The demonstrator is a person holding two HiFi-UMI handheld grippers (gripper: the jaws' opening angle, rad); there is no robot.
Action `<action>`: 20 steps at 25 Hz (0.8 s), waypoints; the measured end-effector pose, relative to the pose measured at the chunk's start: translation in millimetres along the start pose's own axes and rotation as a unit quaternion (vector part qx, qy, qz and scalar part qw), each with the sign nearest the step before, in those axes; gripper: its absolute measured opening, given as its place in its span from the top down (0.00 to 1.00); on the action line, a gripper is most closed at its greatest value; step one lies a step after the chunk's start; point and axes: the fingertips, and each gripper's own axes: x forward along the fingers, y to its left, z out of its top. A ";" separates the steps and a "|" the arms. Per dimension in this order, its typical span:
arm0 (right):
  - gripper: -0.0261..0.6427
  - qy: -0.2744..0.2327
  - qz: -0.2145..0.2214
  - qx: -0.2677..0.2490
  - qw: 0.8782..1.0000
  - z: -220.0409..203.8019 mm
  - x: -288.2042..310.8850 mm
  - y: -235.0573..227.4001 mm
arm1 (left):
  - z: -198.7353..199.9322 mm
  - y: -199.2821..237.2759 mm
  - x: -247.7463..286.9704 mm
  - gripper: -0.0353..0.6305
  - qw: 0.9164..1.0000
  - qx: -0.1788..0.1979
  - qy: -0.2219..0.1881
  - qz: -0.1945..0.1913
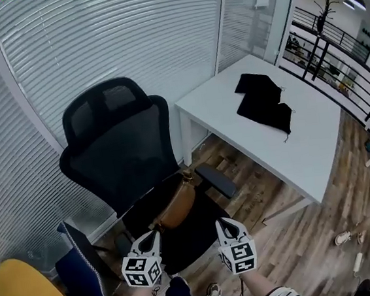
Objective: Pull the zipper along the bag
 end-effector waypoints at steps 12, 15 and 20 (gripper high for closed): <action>0.91 -0.014 0.025 0.005 1.000 -10.9 -112.9 -10.6 | 8.7 -98.6 -48.8 0.91 0.998 0.032 -0.047 -0.022; 0.91 -0.018 0.027 0.003 0.999 -13.7 -130.4 -12.2 | 6.5 -118.1 -53.8 0.91 0.997 0.042 -0.051 -0.033; 0.92 -0.027 0.021 0.011 0.999 -20.3 -160.8 -19.0 | 3.0 -151.5 -61.0 0.91 0.995 0.060 -0.055 -0.051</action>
